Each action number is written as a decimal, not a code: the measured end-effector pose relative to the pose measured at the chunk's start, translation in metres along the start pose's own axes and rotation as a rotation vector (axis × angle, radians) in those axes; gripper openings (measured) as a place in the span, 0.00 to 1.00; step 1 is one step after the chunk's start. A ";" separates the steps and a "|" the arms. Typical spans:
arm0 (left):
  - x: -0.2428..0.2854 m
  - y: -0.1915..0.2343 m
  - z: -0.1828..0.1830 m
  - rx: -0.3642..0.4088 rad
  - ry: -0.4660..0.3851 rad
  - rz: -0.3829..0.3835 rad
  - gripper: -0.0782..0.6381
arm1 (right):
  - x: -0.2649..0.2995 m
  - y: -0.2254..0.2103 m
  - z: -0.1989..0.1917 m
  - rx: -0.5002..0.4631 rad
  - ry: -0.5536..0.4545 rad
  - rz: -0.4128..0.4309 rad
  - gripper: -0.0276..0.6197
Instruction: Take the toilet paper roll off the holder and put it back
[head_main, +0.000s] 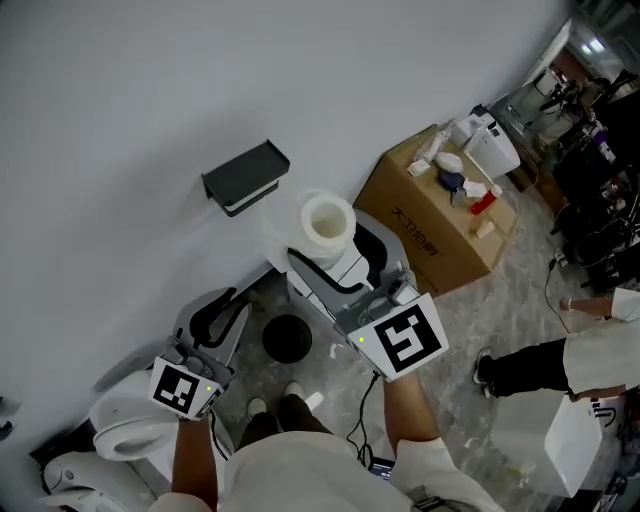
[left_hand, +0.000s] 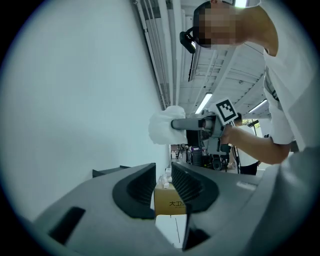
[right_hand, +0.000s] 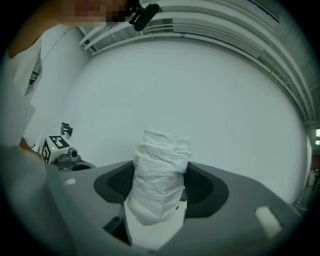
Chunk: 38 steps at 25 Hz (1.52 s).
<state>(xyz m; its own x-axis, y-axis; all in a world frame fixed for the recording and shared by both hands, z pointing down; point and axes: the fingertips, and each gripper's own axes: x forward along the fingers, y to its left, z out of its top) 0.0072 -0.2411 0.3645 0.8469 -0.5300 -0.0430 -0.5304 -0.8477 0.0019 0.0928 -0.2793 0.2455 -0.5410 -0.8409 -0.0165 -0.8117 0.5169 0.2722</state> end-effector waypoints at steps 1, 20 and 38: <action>-0.002 -0.006 0.002 0.004 -0.001 -0.010 0.24 | -0.016 0.004 0.004 0.007 -0.001 -0.013 0.52; -0.031 -0.037 0.004 0.017 0.020 -0.028 0.24 | -0.103 0.047 -0.032 0.080 0.112 -0.070 0.52; -0.008 -0.012 -0.026 -0.026 0.040 -0.015 0.25 | -0.021 0.011 -0.030 0.008 0.086 0.004 0.52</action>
<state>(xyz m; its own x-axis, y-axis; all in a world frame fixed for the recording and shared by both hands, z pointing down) 0.0078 -0.2274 0.3912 0.8557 -0.5174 -0.0030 -0.5172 -0.8555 0.0275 0.1020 -0.2607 0.2776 -0.5234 -0.8494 0.0674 -0.8116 0.5211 0.2641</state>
